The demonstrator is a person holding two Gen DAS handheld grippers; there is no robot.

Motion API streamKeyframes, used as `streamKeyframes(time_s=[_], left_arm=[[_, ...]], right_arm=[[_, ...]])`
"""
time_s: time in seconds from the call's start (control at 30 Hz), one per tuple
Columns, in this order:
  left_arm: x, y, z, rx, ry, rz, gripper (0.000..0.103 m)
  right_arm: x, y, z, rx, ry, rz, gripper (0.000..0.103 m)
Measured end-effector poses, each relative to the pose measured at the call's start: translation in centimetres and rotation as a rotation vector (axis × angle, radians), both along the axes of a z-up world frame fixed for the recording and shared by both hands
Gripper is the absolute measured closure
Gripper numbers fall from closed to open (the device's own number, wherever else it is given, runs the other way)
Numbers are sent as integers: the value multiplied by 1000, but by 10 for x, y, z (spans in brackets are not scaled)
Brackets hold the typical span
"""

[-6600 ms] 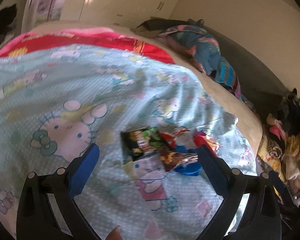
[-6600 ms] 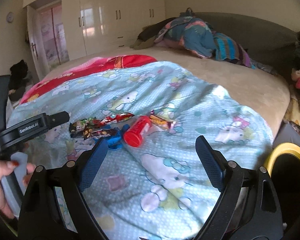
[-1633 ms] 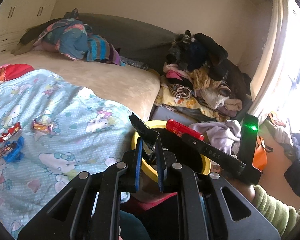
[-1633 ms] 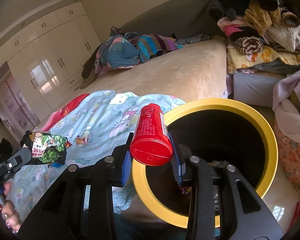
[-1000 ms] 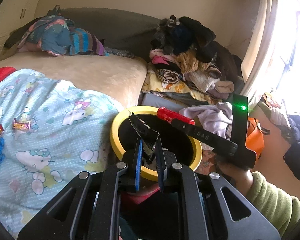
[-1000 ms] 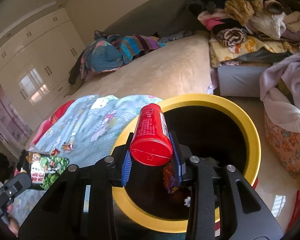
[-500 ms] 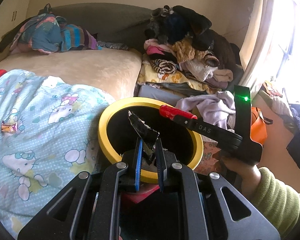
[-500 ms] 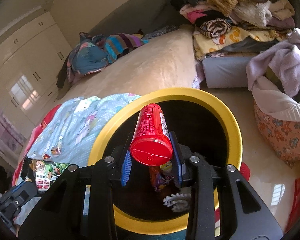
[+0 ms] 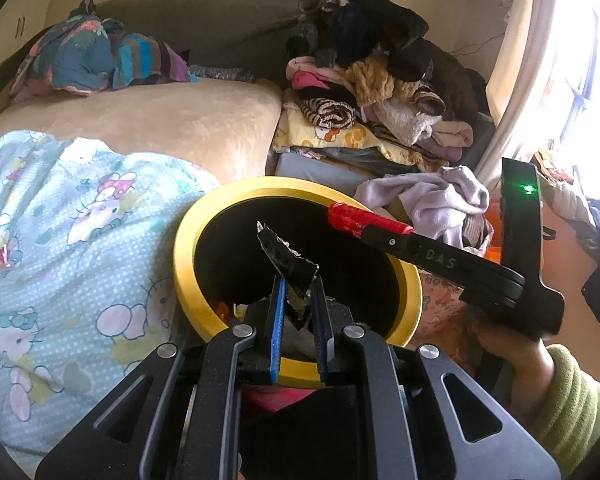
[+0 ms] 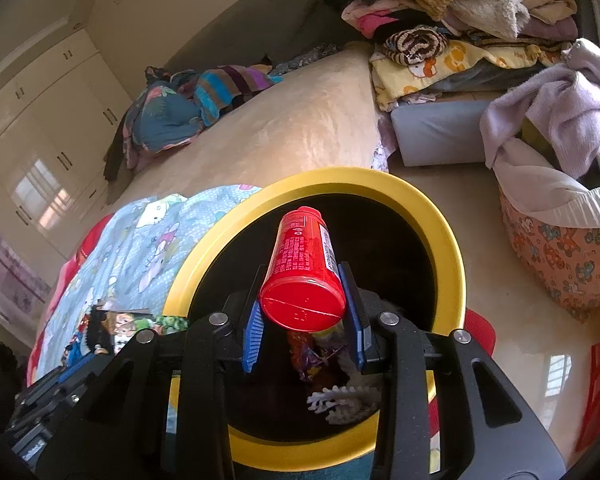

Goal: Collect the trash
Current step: 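Open both grippers to drop the red bottle and dark wrapper into the bin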

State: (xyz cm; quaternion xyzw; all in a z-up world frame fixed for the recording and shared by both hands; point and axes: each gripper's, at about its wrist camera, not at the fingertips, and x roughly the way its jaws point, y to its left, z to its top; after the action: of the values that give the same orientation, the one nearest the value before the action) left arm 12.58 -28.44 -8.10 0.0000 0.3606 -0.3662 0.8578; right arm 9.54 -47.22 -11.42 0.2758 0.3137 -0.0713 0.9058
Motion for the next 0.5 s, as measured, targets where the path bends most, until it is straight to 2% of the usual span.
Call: streamKeyframes(time_s=[0.13, 0.17, 0.2, 0.23, 0.27, 0.33, 0.4, 0.5], left_arm=[[7, -8, -7, -5, 18, -12, 89], [10, -9, -8, -5, 24, -10, 79], [13, -10, -9, -2, 26, 1, 73], [16, -10, -10, -5, 28, 17, 58], [18, -8, -10, -11, 32, 26, 48], [19, -5, -10, -25, 40, 39, 42], [16, -1, -8, -14, 24, 51, 31], [15, 6, -4, -23, 24, 65, 20]], right_arm=[[0, -2, -2, 9, 1, 4, 75], [0, -3, -3, 12, 2, -5, 74], [0, -5, -3, 18, 2, -11, 69], [-1, -6, -4, 24, 2, -17, 62], [-1, -8, -3, 26, 2, -25, 60], [-3, -9, -3, 18, 2, -41, 55], [-4, -10, -2, 16, 2, -49, 54], [-5, -9, -2, 20, 2, -65, 44]])
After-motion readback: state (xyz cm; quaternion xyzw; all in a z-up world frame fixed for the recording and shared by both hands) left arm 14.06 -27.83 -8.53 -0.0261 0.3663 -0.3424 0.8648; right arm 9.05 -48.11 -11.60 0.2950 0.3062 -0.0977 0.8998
